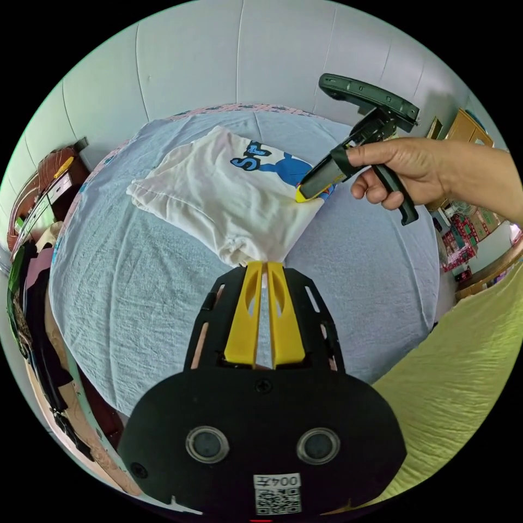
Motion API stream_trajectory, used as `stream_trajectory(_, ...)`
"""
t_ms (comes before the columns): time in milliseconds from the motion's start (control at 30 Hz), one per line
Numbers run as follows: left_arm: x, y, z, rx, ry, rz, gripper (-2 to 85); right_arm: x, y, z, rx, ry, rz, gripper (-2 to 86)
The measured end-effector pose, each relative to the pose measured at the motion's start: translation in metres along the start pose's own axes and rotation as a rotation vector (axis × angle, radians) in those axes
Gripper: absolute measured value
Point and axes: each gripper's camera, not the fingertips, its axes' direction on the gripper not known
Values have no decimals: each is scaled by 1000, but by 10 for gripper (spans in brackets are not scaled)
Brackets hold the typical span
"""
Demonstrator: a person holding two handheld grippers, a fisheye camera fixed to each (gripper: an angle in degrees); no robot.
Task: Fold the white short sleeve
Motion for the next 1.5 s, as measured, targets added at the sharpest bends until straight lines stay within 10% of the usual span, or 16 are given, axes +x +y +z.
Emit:
stream_trajectory(667,-168,-39,-18,49,244,-517,37,-6,-34,52,-22,3,-138,-3)
stream_trajectory(1500,-282,-107,-31,83,157,-549,37,-60,-16,97,-11,144,-279,-6)
